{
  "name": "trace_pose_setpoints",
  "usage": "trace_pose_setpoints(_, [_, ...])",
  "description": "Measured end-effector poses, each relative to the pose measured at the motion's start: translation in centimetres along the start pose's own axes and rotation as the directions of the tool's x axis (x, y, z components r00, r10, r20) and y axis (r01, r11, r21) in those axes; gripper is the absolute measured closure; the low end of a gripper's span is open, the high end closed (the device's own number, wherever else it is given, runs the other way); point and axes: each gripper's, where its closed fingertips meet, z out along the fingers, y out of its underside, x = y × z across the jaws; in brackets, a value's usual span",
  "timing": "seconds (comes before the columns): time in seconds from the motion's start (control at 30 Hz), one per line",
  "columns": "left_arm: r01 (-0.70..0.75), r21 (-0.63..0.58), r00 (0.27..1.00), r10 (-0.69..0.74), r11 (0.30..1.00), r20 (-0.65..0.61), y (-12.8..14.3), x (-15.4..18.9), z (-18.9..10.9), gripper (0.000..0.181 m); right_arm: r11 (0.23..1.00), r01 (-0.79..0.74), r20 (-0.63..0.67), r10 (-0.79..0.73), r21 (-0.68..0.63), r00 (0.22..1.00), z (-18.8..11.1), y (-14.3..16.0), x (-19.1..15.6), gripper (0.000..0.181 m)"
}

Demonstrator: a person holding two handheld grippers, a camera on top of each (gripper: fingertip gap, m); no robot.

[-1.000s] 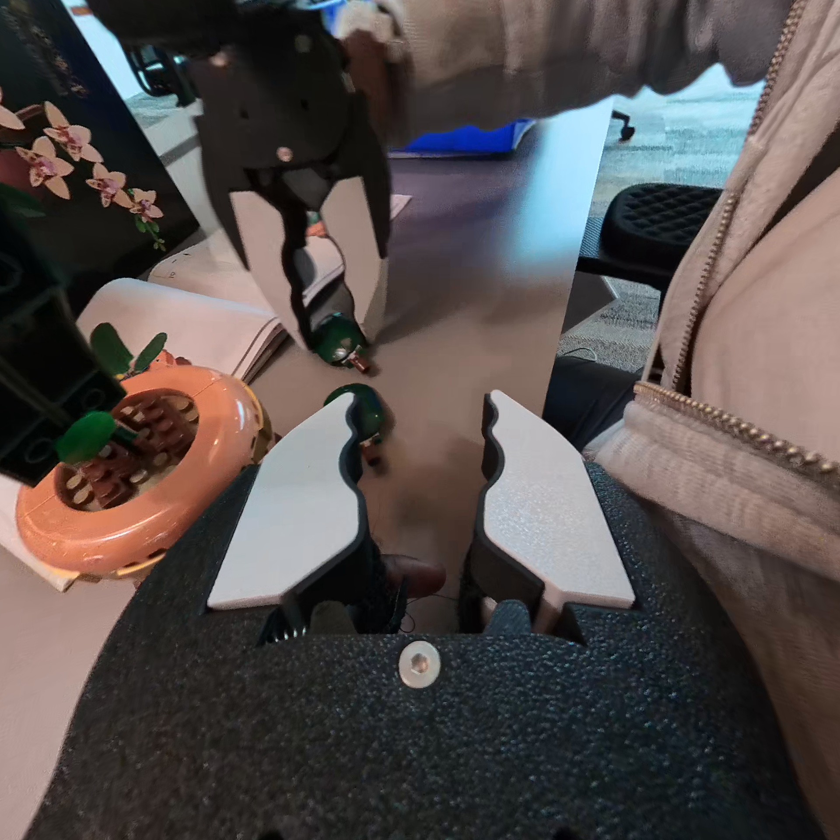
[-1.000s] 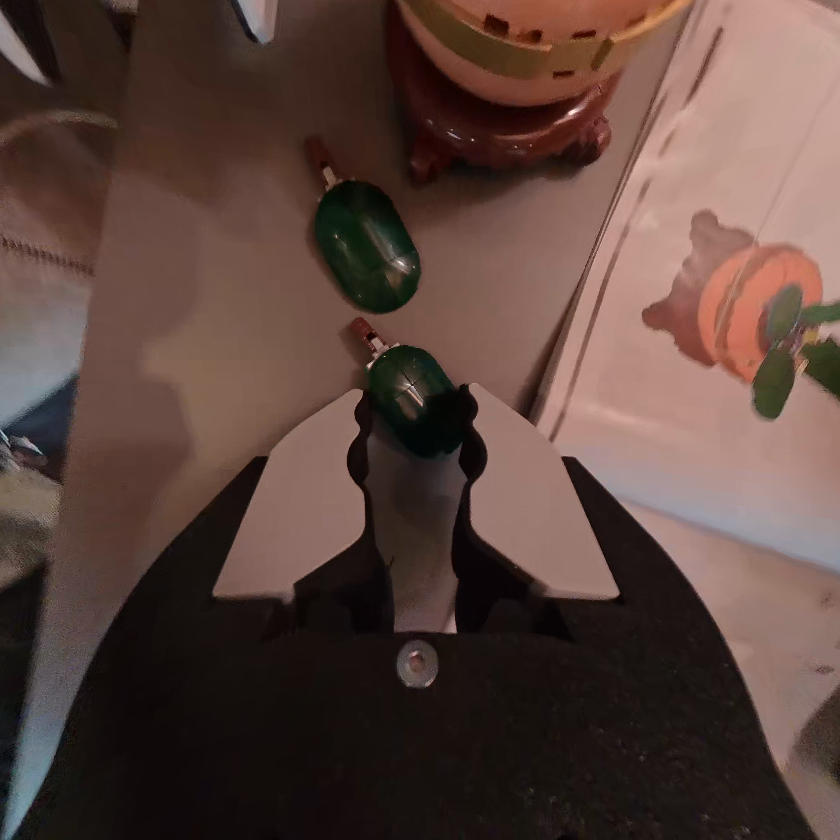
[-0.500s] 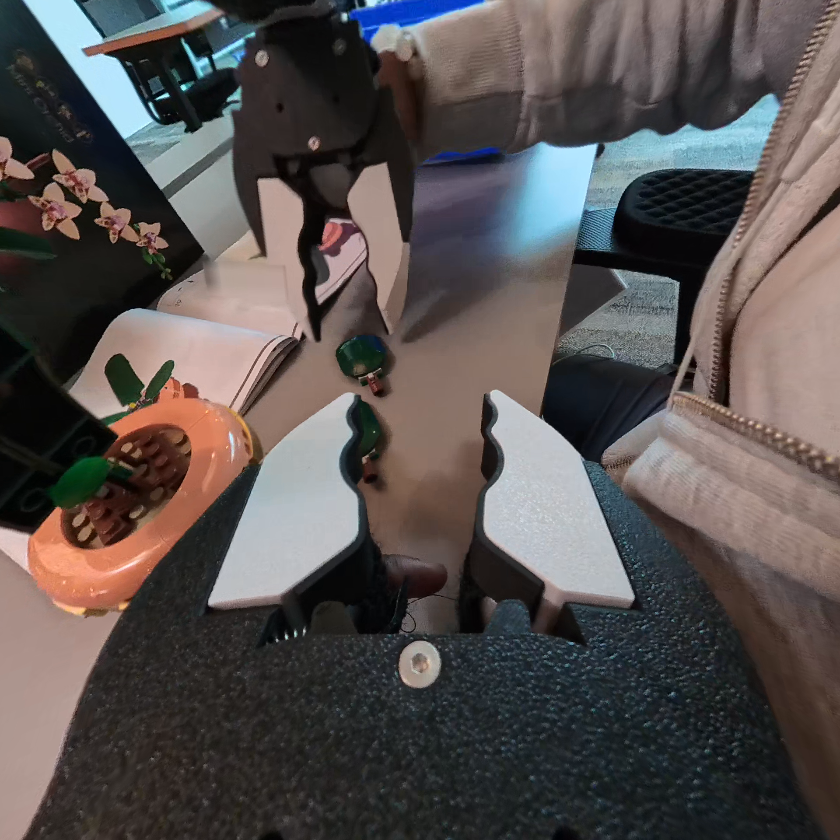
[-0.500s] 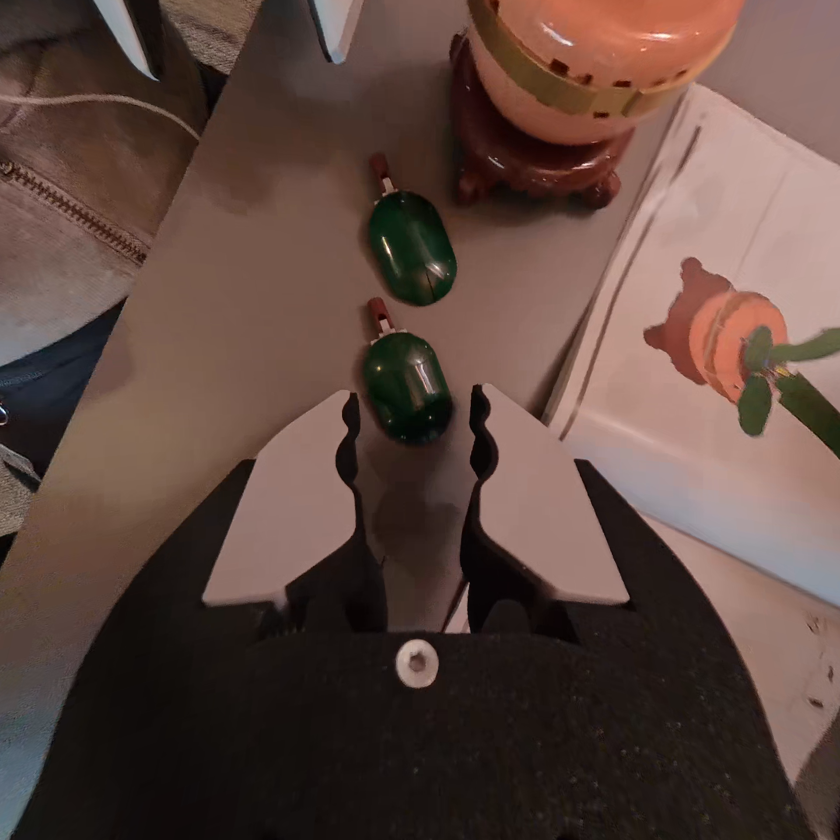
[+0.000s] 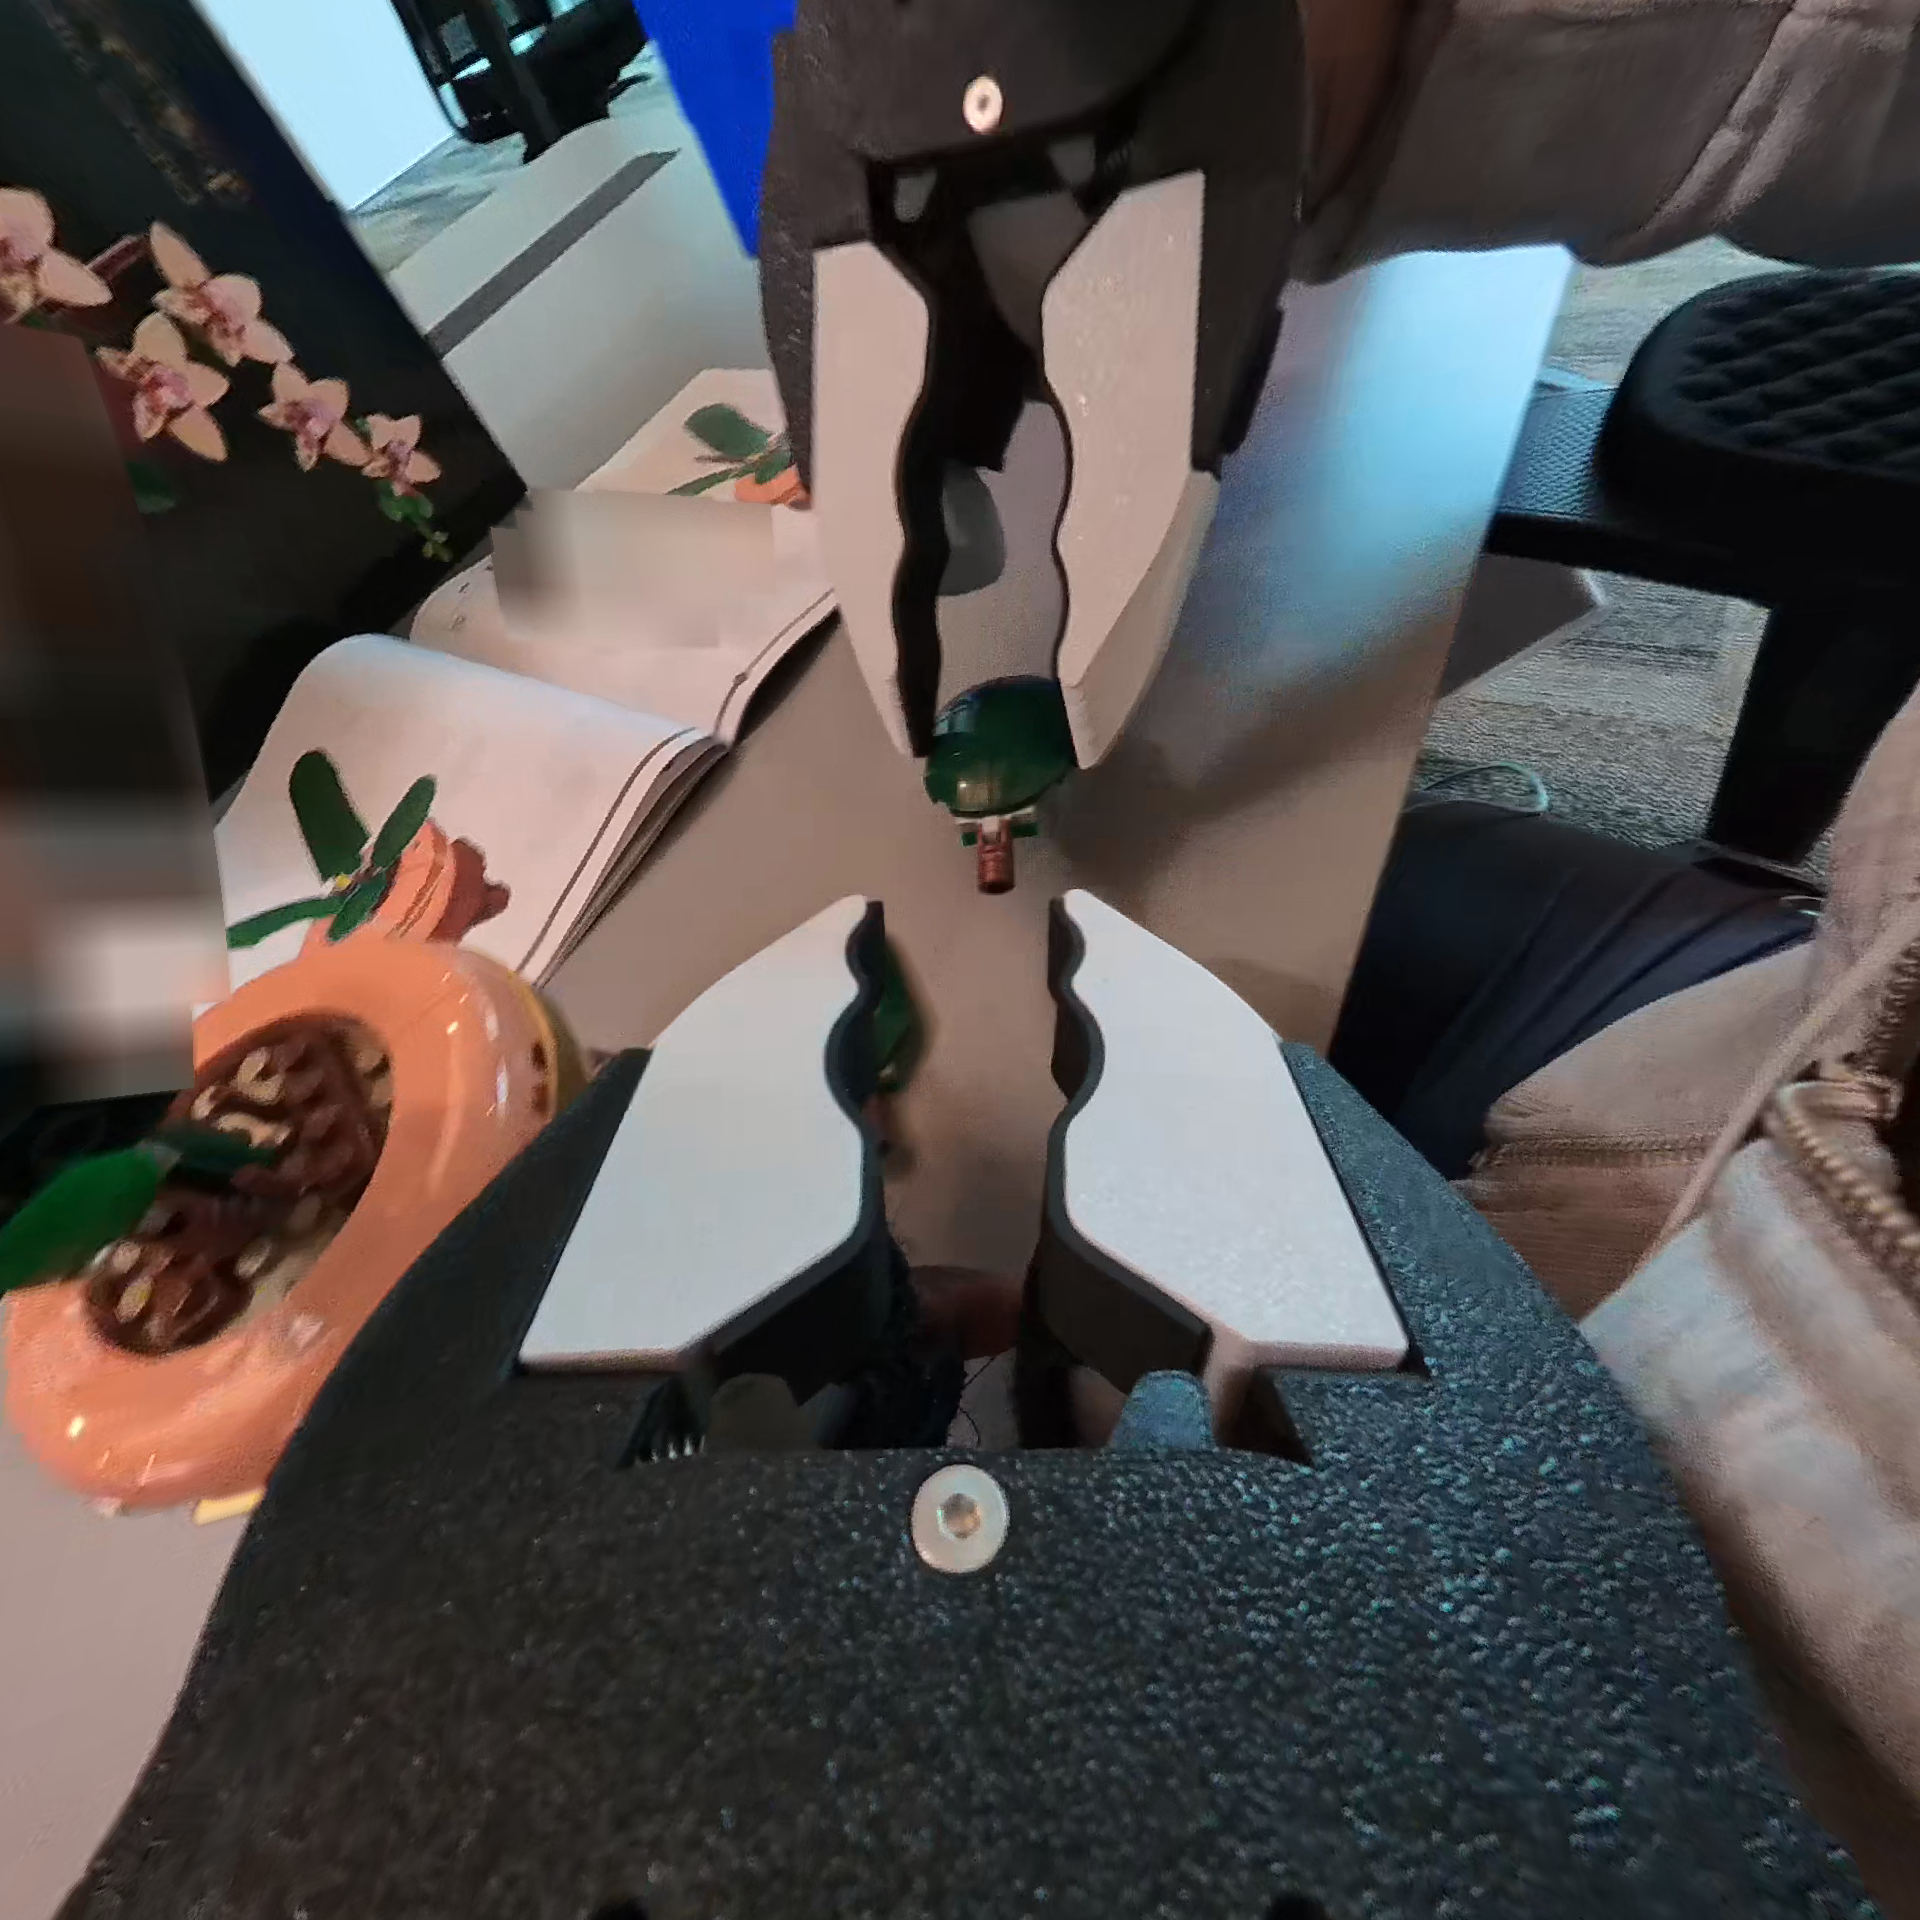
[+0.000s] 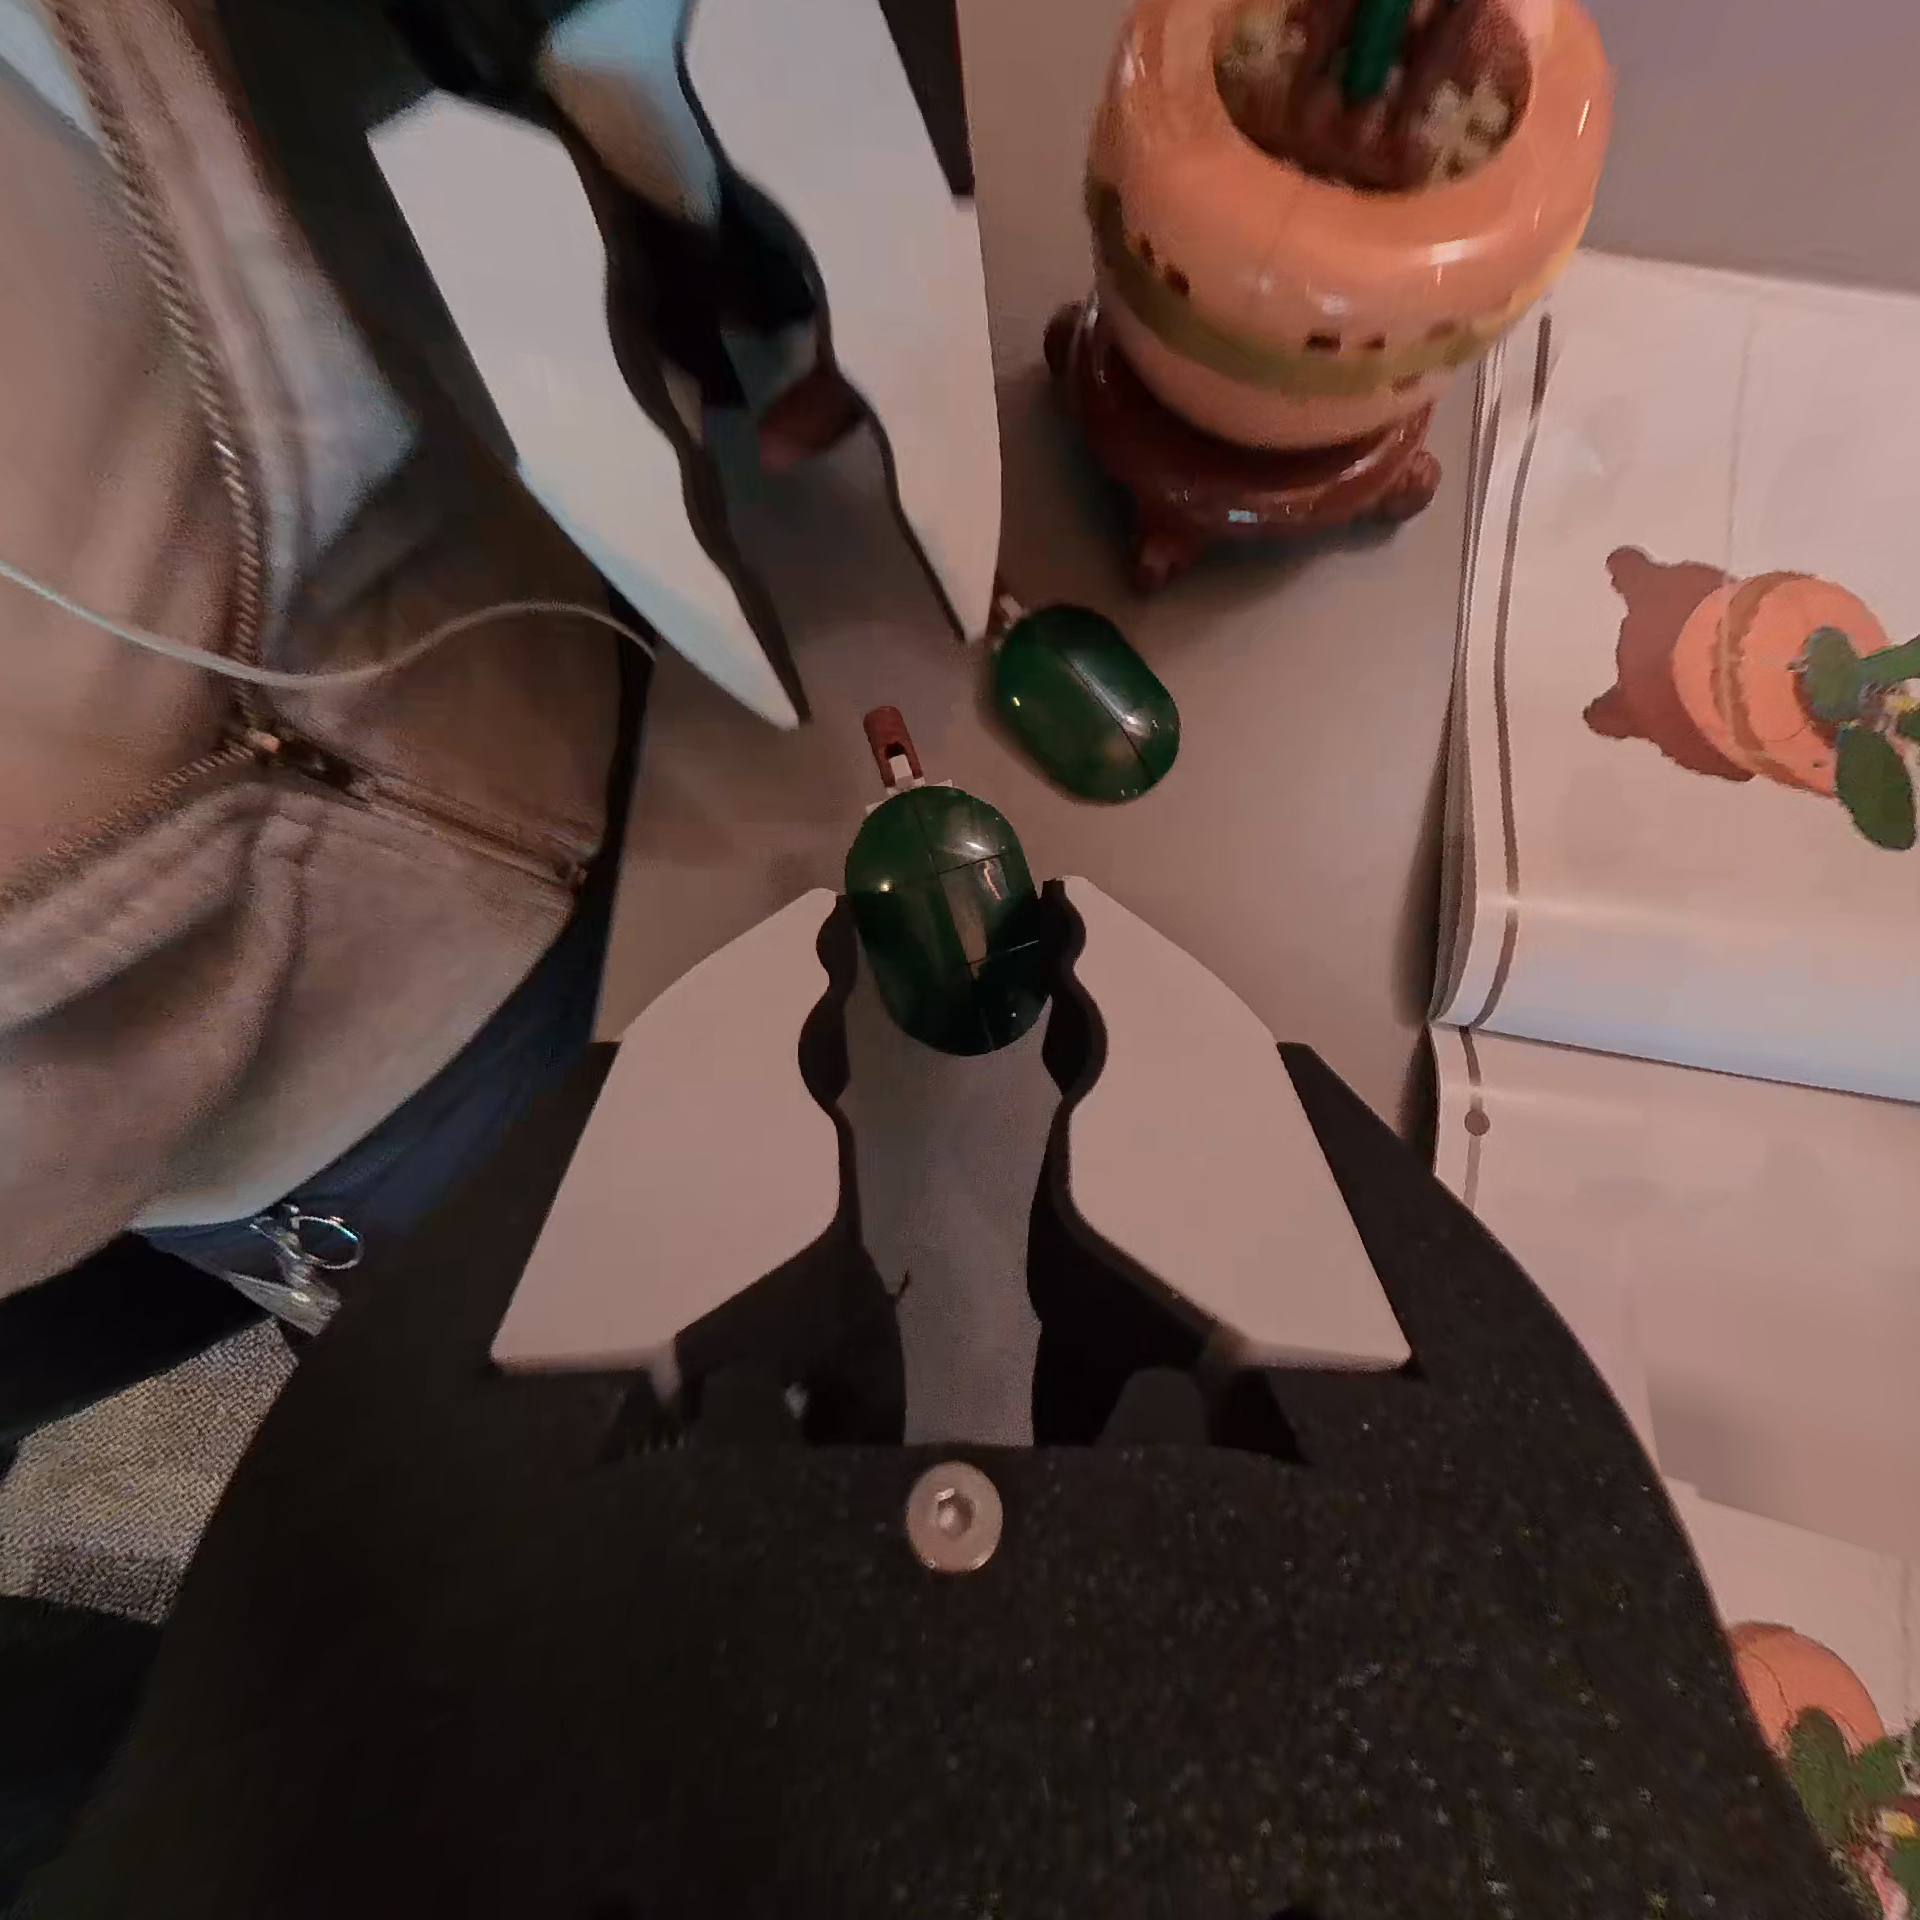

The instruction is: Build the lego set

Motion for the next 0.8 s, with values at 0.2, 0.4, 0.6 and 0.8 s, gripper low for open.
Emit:
trace_pose_setpoints(0.2, [-0.098,0.027,0.995,0.099,0.995,-0.026,-1.2,1.2,0.2,0.164,0.998,-0.051,-0.053,0.049,-0.030,0.997,-1.4,-1.5,-1.0,0.148])
trace_pose_setpoints(0.4, [-0.115,0.045,0.993,0.114,0.992,0.019,-1.3,0.7,0.0,0.158,0.993,-0.098,-0.064,0.094,-0.060,0.993,-1.4,-1.4,-1.4,0.148])
trace_pose_setpoints(0.6, [-0.164,0.062,0.986,0.161,0.984,0.048,-1.5,0.6,0.0,0.175,0.988,-0.123,-0.071,0.117,-0.089,0.991,-1.4,-1.7,-1.3,0.148])
trace_pose_setpoints(0.8, [0.175,0.329,0.984,-0.173,0.928,-0.035,-4.1,-1.1,-1.5,0.175,0.922,-0.206,-0.067,0.241,0.328,0.968,-4.6,-5.6,-0.4,0.116])
